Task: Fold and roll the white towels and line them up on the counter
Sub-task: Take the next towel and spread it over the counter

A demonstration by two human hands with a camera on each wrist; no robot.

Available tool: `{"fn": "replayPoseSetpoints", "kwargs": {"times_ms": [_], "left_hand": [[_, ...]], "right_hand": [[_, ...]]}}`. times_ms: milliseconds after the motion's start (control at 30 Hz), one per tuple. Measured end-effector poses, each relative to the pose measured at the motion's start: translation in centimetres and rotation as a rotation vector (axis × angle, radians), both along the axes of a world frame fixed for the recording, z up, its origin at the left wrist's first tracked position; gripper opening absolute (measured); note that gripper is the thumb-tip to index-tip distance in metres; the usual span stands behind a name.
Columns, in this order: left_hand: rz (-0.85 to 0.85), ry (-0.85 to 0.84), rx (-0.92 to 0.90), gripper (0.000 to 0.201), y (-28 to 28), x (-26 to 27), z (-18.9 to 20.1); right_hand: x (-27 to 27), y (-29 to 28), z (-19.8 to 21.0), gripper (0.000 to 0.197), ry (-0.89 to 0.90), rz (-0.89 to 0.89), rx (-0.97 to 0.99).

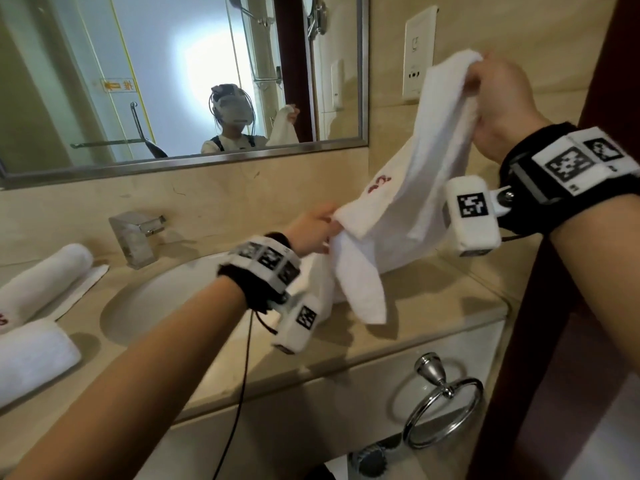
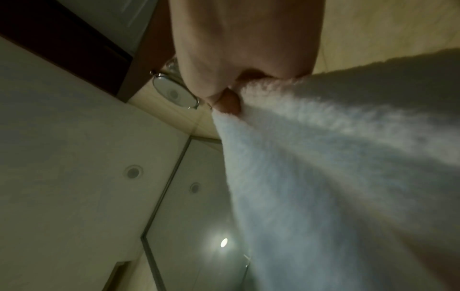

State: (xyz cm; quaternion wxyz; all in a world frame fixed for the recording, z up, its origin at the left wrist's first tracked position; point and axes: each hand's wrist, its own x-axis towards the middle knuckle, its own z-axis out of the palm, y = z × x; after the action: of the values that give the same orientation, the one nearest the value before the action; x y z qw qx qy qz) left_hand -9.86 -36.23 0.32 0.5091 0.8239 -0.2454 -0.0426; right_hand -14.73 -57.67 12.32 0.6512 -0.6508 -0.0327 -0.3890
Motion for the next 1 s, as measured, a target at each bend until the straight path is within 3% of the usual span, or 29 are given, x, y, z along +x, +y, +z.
{"fn": "replayPoseSetpoints", "kwargs": {"times_ms": [100,200,233,367,433,533,667,867,1000], "left_hand": [[-0.050,0.031,-0.058,0.022,3.0,-0.4,2.7],[-0.167,0.073,0.074,0.017,4.6,-1.8,4.4],[-0.246,0.106,0.161,0.011,4.7,-2.5,4.5],[-0.622,0.284,0.585,0.010,3.6,-5.5,2.7],[-0.692,0.316,0.687,0.016,2.9,-5.9,1.4],[-0.537,0.242,0.675,0.019,2.9,-5.0,0.3],[-0.263,0.153,0.668,0.020,4.1,-3.0,-0.4],[-0.036,0.232,0.773,0.016,6.1,0.3,-2.1],[0.085,0.253,0.750,0.018,6.6,3.4,-2.4]], "right_hand": [[-0.4,-1.3,-0.7,0.021,0.088,-0.213,-0.239],[-1.5,-1.3,-1.9,0.016,0.283,-0.228,-0.792],[-1.8,-1.3,-2.1,0.019,0.390,-0.190,-0.944],[-3.1,-0.3,-3.9,0.020,1.016,0.307,-1.009],[-3.1,0.2,-5.0,0.020,1.173,0.394,-1.140],[-2.6,1.2,-6.3,0.019,1.154,0.341,-1.259],[-1.8,1.9,-7.8,0.019,1.122,0.384,-1.229],[1.1,3.6,-11.3,0.016,1.218,0.415,-1.306],[4.3,4.3,-13.3,0.021,1.216,0.371,-1.322]]}}
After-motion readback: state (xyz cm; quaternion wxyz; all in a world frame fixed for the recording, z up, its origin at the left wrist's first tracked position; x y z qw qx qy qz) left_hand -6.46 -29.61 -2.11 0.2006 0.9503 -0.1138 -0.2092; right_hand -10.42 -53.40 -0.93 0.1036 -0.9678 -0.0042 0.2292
